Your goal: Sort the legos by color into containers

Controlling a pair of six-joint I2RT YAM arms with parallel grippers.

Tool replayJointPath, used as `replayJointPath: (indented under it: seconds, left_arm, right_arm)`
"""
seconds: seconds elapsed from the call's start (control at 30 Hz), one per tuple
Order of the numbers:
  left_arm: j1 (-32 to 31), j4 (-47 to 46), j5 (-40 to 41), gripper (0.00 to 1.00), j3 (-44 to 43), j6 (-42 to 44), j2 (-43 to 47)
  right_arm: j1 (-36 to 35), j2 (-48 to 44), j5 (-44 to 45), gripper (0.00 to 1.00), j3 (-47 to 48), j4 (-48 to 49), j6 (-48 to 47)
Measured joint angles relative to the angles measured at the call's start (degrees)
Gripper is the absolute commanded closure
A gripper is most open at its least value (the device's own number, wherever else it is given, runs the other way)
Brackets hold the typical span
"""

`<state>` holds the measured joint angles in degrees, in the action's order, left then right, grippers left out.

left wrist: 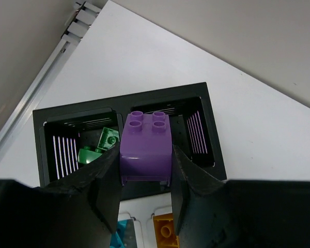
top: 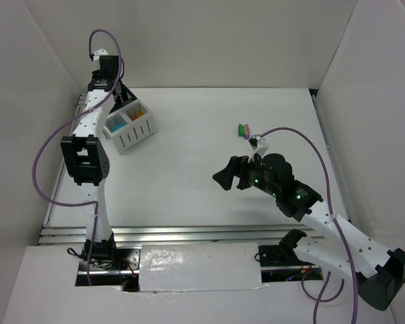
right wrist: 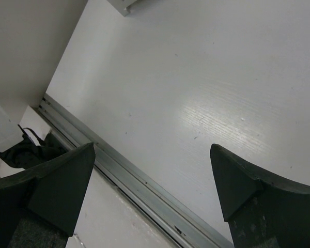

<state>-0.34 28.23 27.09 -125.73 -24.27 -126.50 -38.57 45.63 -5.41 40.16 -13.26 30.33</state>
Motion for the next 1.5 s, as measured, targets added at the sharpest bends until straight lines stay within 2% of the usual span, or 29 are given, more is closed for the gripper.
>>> replayJointPath:
  seconds: [0.23, 0.33, 0.37, 0.4, 0.43, 0.5, 0.67, 0.8, 0.9, 1.0, 1.1, 1.23, 1.3, 1.4, 1.5]
  left_arm:
    - [0.9, -2.5, -3.6, 0.87, 0.5, 0.4, -2.1]
    - [1.0, -2.6, -5.2, 0.75, 0.5, 0.5, -3.2]
    - [1.1, -2.6, -5.5, 0.62, 0.5, 0.5, -3.5]
    - [1.1, -2.6, -5.6, 0.55, 0.5, 0.4, -3.6]
    - [1.2, -2.5, -5.6, 0.33, 0.5, 0.4, -3.7]
    - [1.2, -2.4, -5.6, 0.02, 0.5, 0.7, -3.8]
    - [1.3, -2.1, -5.8, 0.0, 0.5, 0.0, -3.7]
    - [1.1, 0.7, -6.5, 0.01, -0.7, -0.3, -2.7]
    - [0.2, 5.2, -6.7, 0.0, -4.3, -1.5, 0.0]
    - [-1.5, 9.0, -9.6, 0.0, -5.8, -3.4, 7.3]
    - [-3.5, 10.3, -14.8, 0.01, 2.4, -5.8, 22.6]
    - [-7.3, 8.2, -18.1, 0.0, 23.3, -6.1, 47.5]
    - [-9.7, 8.2, -19.1, 0.0, 32.3, -5.8, 57.2]
    - [-12.3, 9.2, -21.6, 0.0, 43.4, -5.0, 66.9]
    - [-12.9, 12.2, -23.3, 0.01, 52.0, -3.0, 71.6]
  right_arm:
    - [0.0, 2.7, -1.3, 0.0, 0.0, 0.4, 0.0]
    - [0.0, 3.8, -1.5, 0.0, 0.0, 0.4, 0.0]
    - [0.0, 4.2, -1.6, 0.0, 0.0, 0.5, 0.0]
    - [0.0, 4.4, -1.7, 0.0, 0.0, 0.4, 0.0]
    - [0.0, 4.5, -1.8, 0.0, 0.0, 0.4, 0.0]
    - [0.0, 4.7, -2.0, 0.0, 0.0, 0.5, -0.1]
    - [0.1, 6.5, -1.7, 0.0, 0.3, 0.7, -0.2]
    - [1.4, 11.5, -1.3, 0.0, 2.4, 0.8, -0.1]
    - [5.1, 16.3, -0.9, 0.0, 5.1, 0.3, 0.1]
    - [11.0, 23.6, 1.5, 0.0, 11.4, -2.1, 0.6]
    - [16.6, 34.4, 7.2, 0.0, 22.2, -5.5, 1.6]
    - [19.3, 50.4, 15.5, 0.0, 39.2, -12.2, 0.7]
    - [19.7, 58.2, 17.4, 0.01, 47.1, -14.1, -1.3]
    - [20.5, 67.3, 18.3, 0.01, 55.7, -17.9, -4.1]
    - [21.7, 74.2, 19.5, 0.01, 62.0, -21.0, -6.2]
